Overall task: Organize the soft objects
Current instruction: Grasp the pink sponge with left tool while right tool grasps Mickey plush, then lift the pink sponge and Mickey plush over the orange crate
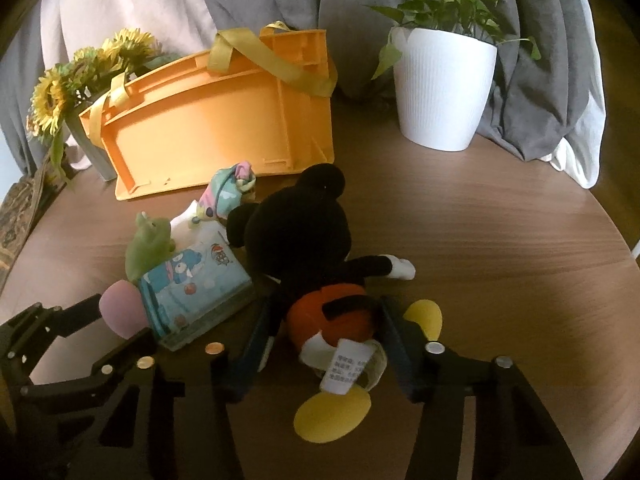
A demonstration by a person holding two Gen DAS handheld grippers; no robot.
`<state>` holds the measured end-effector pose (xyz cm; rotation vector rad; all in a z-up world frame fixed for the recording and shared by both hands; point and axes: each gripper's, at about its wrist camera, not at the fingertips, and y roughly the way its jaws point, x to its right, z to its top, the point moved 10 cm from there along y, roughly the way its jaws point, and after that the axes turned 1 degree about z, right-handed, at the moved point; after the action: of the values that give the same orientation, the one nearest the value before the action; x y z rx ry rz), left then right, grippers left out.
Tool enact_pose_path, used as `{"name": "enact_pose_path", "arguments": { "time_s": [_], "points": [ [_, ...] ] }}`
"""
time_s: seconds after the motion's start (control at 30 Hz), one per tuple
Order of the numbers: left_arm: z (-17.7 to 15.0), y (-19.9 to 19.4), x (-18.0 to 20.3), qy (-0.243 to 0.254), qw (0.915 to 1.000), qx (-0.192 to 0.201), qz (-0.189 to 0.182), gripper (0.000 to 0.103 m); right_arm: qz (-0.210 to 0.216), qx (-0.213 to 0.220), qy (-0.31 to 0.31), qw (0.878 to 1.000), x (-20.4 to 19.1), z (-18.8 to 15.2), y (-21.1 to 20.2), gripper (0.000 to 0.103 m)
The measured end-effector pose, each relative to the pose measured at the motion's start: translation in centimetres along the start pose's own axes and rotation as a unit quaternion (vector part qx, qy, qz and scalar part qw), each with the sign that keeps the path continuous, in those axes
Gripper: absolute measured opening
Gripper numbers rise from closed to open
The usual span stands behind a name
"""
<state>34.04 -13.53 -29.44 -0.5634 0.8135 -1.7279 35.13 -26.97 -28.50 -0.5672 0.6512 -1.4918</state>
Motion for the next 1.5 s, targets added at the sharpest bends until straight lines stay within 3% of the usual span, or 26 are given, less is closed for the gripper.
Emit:
{"name": "enact_pose_path", "arguments": {
  "time_s": [0.8,1.5],
  "points": [
    [2.6,-5.8,-0.9,-0.034,0.9979,0.053,-0.009,0.049,0.002,0.032,0.03,0.999,-0.6,0.8,-5.1,0.041],
    [6.8,-12.2,-3.4,-0.039,0.9923,0.117,-0.011,0.049,0.009,0.082,0.038,0.996,-3.2,4.7,-11.0,0.041]
  ]
}}
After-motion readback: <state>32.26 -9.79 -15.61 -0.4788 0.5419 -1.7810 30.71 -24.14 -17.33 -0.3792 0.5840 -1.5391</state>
